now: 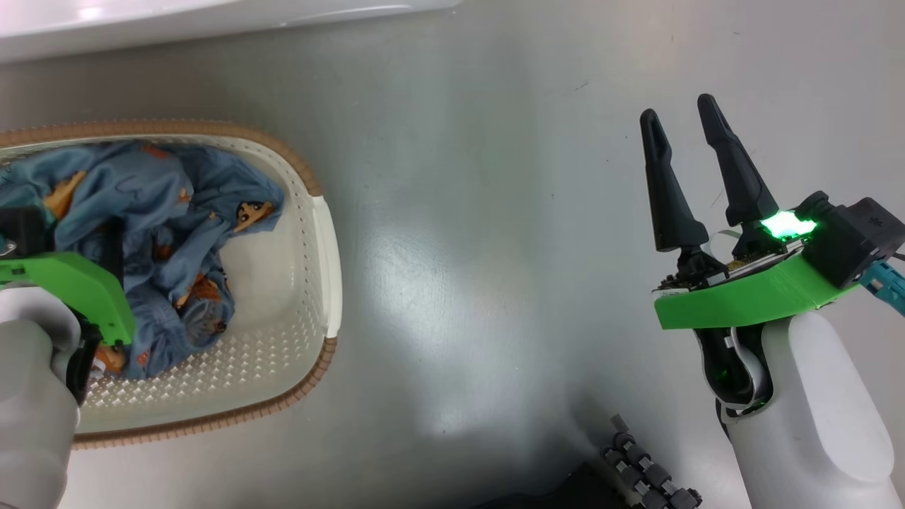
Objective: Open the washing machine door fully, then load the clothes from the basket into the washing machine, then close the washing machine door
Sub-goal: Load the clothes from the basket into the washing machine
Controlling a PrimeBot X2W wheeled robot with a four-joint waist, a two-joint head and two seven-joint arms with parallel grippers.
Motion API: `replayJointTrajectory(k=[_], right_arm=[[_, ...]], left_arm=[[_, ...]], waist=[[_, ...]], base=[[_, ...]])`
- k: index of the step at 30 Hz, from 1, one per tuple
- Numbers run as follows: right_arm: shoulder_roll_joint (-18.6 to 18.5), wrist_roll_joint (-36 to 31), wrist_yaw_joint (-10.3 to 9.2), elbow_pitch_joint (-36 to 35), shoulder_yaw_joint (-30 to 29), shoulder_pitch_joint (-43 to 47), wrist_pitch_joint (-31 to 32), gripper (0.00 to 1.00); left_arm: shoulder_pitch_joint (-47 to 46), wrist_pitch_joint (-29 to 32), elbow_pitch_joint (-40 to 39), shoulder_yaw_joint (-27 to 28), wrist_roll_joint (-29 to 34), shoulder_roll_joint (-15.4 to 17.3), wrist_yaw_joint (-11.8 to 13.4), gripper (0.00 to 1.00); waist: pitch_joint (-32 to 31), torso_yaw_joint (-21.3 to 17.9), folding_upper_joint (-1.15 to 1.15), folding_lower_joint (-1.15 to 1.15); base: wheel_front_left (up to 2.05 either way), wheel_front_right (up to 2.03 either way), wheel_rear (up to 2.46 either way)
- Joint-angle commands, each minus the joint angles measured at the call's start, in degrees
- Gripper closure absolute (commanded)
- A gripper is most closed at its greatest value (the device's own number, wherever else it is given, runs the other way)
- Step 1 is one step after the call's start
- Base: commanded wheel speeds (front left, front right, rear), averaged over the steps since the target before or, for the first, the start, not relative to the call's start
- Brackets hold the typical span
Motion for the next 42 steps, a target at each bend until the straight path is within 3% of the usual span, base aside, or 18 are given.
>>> replayJointTrajectory(k=[1, 10, 11, 15, 26, 42], right_arm=[[0.25, -0.28, 0.09, -1.23, 1.27, 1.25, -0.27, 0.0], [0.28, -0.36, 0.09, -0.99, 1.15, 1.27, -0.27, 0.0], [0.28, -0.37, 0.09, -0.94, 1.13, 1.27, -0.27, 0.0], [0.22, -0.34, 0.09, -0.84, 1.11, 1.21, -0.27, 0.0], [0.32, -0.19, 0.09, -0.54, 1.3, 0.94, -0.27, 0.0], [-0.03, 0.68, 0.09, 1.27, 1.68, 2.64, -0.27, 0.0]], left_arm=[[0.57, 1.11, 0.07, 0.03, -1.21, 1.81, -0.17, 0.0], [1.39, 7.07, -0.91, -2.99, -5.0, 2.39, -0.18, 0.0], [1.45, 8.06, -0.65, -3.21, -5.41, 2.31, -0.18, 0.05], [1.13, 8.76, -0.72, -4.1, -6.4, 2.75, -0.18, 1.0], [1.99, 4.98, -1.07, -5.56, -8.76, 2.74, -0.18, 1.0], [10.63, -3.35, -6.19, -7.22, -15.16, 3.1, -0.18, 1.0]], waist=[[0.4, -0.07, 0.0, 0.0], [0.31, -0.28, 0.0, 0.0], [0.26, -0.24, 0.0, 0.0], [0.14, -0.16, 0.0, 0.0], [-2.42, 0.23, 0.0, 0.0], [-13.79, 1.41, 0.0, 0.0]], base=[[0.0, 0.0, 0.0], [0.0, 0.0, 0.0], [0.0, 0.0, 0.0], [0.0, 0.0, 0.0], [0.0, 0.0, 0.0], [0.0, 0.0, 0.0]])
